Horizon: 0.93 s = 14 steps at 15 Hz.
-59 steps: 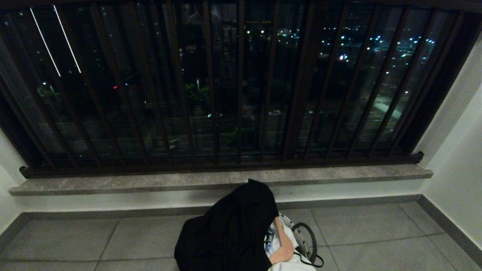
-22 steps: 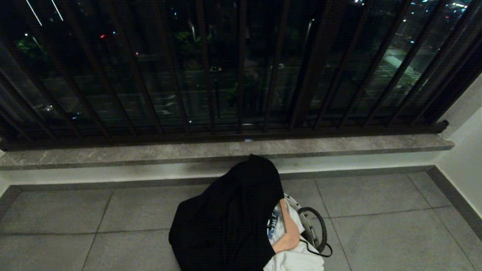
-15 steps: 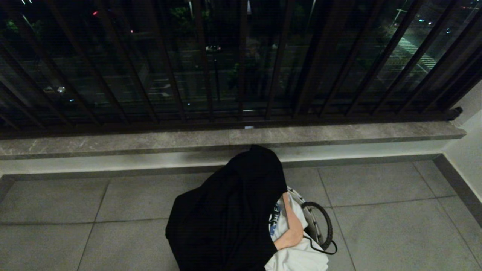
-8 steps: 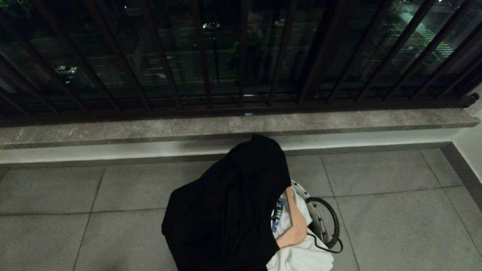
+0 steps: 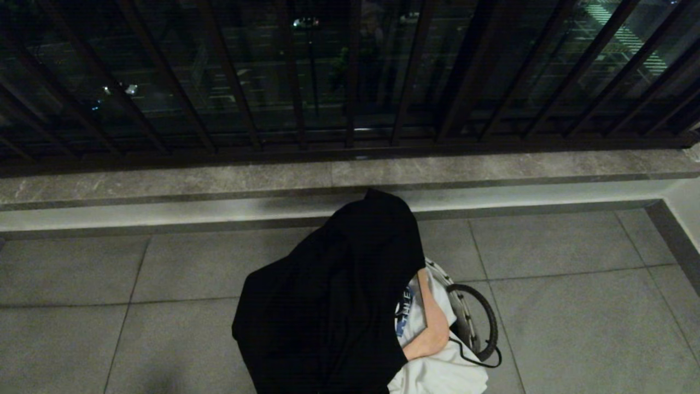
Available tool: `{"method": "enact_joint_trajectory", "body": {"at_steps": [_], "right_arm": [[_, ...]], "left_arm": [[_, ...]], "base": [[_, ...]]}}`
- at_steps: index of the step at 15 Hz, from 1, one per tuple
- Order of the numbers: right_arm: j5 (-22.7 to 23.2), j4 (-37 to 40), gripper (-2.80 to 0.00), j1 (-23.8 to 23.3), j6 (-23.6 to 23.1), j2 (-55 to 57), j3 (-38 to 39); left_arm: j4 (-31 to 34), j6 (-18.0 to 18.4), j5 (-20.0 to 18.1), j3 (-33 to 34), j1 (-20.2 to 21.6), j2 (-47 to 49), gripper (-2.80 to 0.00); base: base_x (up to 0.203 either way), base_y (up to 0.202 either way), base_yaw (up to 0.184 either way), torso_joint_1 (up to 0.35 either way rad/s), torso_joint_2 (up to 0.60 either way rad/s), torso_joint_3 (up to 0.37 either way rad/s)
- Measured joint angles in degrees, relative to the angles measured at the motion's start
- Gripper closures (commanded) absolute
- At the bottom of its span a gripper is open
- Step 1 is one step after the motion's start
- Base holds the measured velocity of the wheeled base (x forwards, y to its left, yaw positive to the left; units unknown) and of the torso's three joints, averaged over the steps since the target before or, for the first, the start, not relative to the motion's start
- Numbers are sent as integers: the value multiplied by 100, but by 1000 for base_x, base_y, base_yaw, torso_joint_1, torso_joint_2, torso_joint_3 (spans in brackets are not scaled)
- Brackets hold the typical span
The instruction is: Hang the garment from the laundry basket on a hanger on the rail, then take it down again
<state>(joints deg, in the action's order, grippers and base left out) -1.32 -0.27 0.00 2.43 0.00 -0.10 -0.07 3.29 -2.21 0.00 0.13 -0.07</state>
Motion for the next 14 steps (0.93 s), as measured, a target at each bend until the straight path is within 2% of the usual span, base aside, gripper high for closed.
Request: {"method": "enact_joint_trajectory", "body": {"at_steps": [10, 14], "right_arm": [[0, -3, 0, 0, 0, 0, 0], [-2, -2, 0, 0, -1, 0, 0]], "left_arm": [[30, 32, -8, -65, 2, 0, 0], [250, 73, -159, -896, 2, 346, 0]], "base": [[0, 0, 0, 0, 0, 0], [0, 0, 0, 0, 0, 0]]}}
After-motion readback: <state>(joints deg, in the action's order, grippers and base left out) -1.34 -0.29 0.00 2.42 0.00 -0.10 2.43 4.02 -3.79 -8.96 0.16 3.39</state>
